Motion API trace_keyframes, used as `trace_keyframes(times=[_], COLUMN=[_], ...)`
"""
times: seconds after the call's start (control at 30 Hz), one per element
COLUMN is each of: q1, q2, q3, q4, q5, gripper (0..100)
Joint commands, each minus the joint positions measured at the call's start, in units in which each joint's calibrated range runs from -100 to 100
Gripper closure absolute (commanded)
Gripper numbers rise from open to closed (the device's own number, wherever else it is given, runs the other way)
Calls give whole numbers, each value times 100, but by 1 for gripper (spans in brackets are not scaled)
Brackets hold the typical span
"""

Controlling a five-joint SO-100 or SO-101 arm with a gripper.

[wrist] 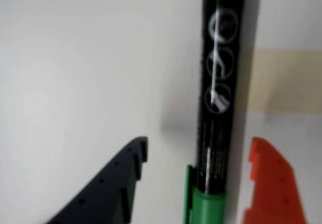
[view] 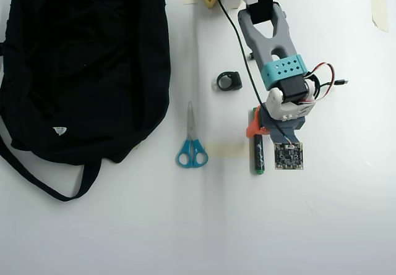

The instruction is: Put the green marker into the black bag

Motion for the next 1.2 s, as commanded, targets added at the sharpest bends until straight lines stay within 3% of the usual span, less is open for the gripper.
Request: trace_keyframes(times=[0.0, 1.17], q1=[92, 301], q2=[-81, 226], q3=[49, -22], q4=[45, -15], q5=[-16, 36], gripper=[73, 70])
